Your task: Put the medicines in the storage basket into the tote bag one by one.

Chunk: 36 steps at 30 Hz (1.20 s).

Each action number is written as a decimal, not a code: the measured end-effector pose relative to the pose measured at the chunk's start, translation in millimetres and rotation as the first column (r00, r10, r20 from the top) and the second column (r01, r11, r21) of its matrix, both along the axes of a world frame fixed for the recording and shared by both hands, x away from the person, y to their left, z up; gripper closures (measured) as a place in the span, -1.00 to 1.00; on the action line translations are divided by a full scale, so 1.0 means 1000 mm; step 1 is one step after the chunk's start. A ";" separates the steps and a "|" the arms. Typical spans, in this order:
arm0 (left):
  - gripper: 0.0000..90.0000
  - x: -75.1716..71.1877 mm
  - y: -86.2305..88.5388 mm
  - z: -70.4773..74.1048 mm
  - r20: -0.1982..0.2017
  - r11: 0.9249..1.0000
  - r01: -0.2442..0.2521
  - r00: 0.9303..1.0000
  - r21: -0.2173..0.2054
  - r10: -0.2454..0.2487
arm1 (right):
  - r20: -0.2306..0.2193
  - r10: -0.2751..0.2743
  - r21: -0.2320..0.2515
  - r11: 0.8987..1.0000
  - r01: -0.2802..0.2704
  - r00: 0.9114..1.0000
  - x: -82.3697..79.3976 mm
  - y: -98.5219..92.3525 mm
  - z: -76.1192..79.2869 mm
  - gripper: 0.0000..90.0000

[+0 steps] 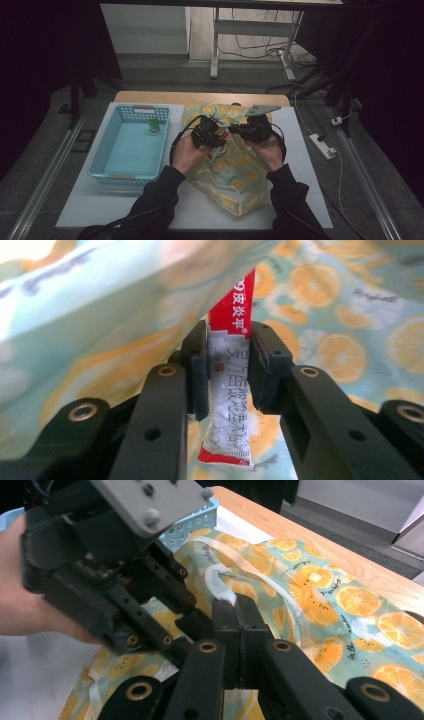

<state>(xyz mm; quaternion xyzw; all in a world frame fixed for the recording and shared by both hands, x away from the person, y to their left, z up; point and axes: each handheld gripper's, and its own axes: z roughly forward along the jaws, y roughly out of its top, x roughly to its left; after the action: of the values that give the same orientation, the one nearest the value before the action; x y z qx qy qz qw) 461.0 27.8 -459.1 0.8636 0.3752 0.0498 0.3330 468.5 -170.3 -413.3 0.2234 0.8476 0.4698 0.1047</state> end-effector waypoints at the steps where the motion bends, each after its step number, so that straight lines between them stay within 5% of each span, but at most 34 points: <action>1: 0.58 0.001 0.001 -0.001 0.004 1.000 -0.008 1.000 0.009 0.008 | 0.001 0.001 -0.004 1.000 -0.001 1.000 0.000 0.000 0.000 1.00; 10: 0.58 0.011 0.008 -0.012 0.039 0.995 -0.067 0.997 0.077 0.064 | -0.001 0.005 -0.013 1.000 -0.005 1.000 0.000 0.004 -0.003 1.00; 21: 0.56 0.017 0.014 -0.022 0.045 0.988 -0.108 0.994 0.111 0.103 | -0.002 0.007 -0.021 1.000 -0.007 1.000 -0.001 0.007 -0.005 1.00; 31: 0.17 0.004 0.015 -0.013 0.094 0.991 -0.060 0.994 0.119 0.049 | -0.003 0.002 -0.018 1.000 -0.002 1.000 -0.001 0.005 -0.005 1.00; 36: -0.05 -0.004 0.020 -0.008 0.104 0.996 -0.015 0.995 0.087 0.006 | -0.002 0.003 -0.019 1.000 -0.003 1.000 -0.001 0.006 -0.005 1.00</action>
<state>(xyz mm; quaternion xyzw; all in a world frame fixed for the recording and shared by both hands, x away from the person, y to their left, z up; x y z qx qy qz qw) 457.0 47.7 -466.7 0.8718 0.3592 0.1127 0.3134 468.0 -164.7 -418.7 0.2215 0.8526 0.4616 0.1050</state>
